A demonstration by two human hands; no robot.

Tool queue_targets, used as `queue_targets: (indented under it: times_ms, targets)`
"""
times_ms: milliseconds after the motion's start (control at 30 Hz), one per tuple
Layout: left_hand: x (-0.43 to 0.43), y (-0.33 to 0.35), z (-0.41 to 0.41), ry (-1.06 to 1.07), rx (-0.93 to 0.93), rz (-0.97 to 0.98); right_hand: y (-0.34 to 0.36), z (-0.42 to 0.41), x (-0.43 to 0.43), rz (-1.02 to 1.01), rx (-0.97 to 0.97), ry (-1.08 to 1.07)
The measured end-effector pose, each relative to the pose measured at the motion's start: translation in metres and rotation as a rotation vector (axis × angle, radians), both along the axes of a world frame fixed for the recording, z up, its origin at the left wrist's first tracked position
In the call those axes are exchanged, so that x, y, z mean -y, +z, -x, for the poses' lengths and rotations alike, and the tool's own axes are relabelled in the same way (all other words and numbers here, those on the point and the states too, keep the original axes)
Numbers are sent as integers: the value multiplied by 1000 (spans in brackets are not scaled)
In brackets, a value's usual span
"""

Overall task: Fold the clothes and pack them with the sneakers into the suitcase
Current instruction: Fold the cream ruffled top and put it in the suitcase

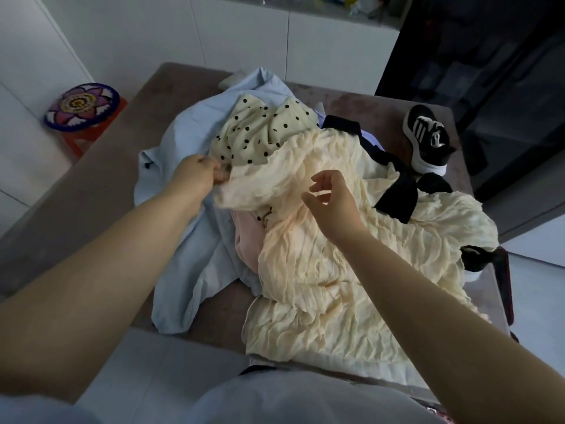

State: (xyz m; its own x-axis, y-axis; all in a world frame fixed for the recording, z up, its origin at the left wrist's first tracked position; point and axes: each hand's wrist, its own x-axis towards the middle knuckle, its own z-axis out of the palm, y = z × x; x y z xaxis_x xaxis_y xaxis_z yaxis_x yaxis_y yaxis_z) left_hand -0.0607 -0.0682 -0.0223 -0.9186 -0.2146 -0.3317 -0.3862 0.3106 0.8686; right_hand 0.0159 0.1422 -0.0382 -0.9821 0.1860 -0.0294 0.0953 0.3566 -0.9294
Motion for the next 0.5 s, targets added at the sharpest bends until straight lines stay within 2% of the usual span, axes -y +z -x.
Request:
queue_targets:
  times_ms: [67, 133, 267, 400, 500]
  targets:
    - [5, 0, -8, 59, 115, -132, -1, 4, 3, -1, 16, 54]
    - [3, 0, -14, 61, 126, -142, 0, 11, 6, -46, 16, 108]
    - [0, -13, -24, -153, -28, 36, 9, 37, 13, -201, -57, 159]
    - [1, -29, -21, -341, 17, 235, 17, 67, 24, -417, -104, 223]
    - [1, -34, -16, -361, 29, 294, 18, 85, 32, -665, -3, 349]
